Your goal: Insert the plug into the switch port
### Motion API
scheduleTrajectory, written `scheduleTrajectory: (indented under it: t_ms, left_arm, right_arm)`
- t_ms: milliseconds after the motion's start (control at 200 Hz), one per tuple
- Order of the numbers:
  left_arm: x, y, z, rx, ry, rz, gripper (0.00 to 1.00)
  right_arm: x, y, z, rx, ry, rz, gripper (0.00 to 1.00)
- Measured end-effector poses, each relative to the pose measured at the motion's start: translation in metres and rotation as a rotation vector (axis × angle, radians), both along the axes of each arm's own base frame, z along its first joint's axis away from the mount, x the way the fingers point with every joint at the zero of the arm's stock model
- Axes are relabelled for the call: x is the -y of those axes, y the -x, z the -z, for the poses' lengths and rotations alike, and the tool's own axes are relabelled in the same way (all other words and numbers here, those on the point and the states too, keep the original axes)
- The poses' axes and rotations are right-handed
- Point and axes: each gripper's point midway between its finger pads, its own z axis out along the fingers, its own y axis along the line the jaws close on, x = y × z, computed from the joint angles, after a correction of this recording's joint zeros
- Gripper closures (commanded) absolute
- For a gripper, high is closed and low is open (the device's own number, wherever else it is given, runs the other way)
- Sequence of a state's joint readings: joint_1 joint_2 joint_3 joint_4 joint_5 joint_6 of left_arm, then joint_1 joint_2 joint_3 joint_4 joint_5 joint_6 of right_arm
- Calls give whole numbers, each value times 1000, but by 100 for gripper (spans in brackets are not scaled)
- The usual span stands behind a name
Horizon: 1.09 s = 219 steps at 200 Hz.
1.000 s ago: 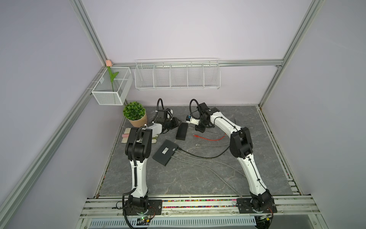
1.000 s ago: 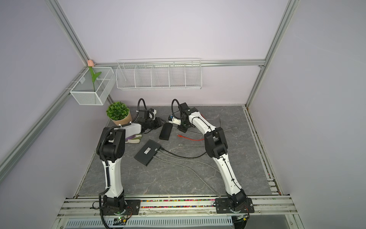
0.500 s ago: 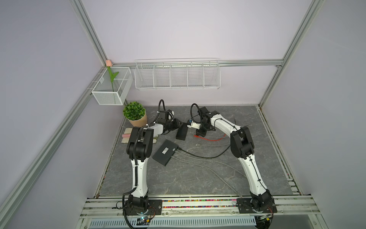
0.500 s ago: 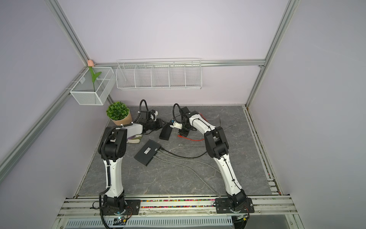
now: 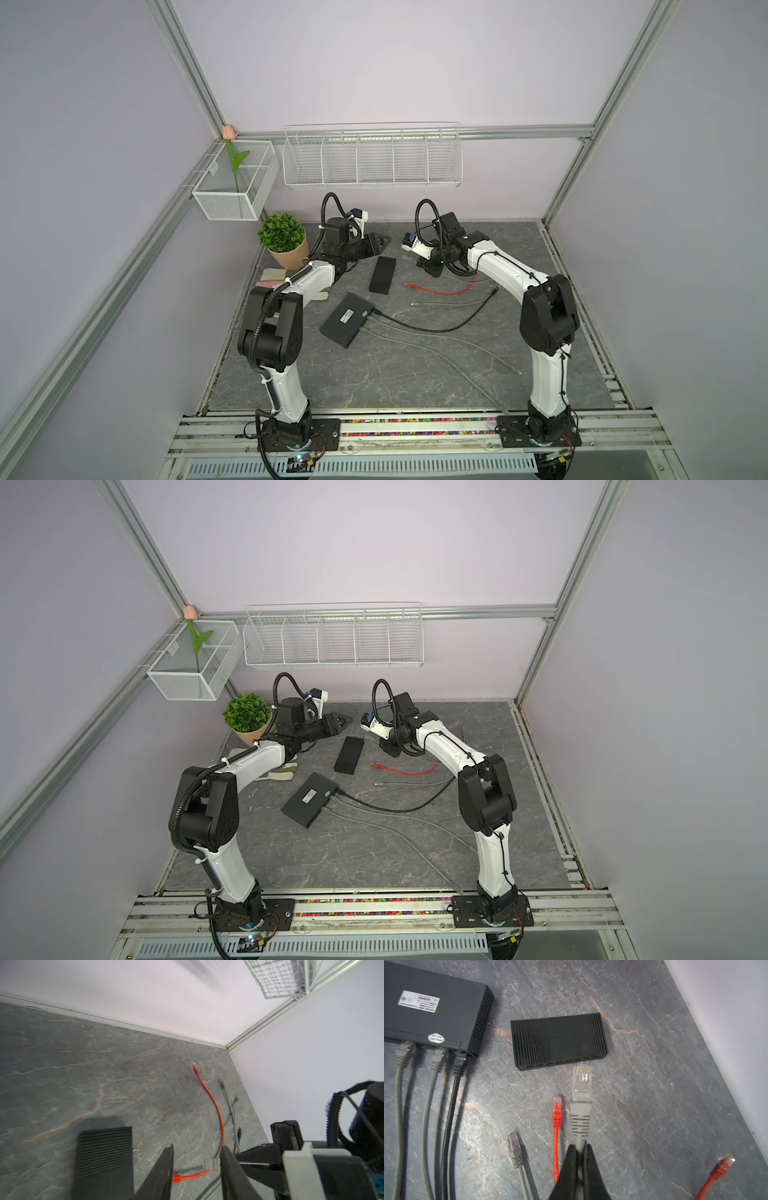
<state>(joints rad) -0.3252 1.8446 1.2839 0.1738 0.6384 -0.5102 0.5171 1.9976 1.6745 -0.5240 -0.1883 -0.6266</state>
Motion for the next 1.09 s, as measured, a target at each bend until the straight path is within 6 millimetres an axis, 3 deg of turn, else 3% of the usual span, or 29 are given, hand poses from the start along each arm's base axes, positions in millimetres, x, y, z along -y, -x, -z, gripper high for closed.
scheduleTrajectory:
  t_ms: [130,305,620,845,1020,1095]
  left_arm:
    - [17,14,-2,1,24,67,60]
    - [27,22,-3,0,33,109,60]
    - [43,36,-3,-3,37,167,60]
    - [47,38,-14,23,74,191,72]
    - [51,40,-25,51,115,221,100]
    - [51,40,-27,49,130,230,100]
  right_arm:
    - [-1,3,-9,52,-20,16,93]
    - [-4,-4,-27,112,-48,33,93]
    - [-4,1,-50,151,-90,25,93]
    - [-9,10,-53,138,-116,-6,93]
    - [-9,15,-53,136,-123,-13,93]
    - [-7,17,-57,143,-126,-12,93]
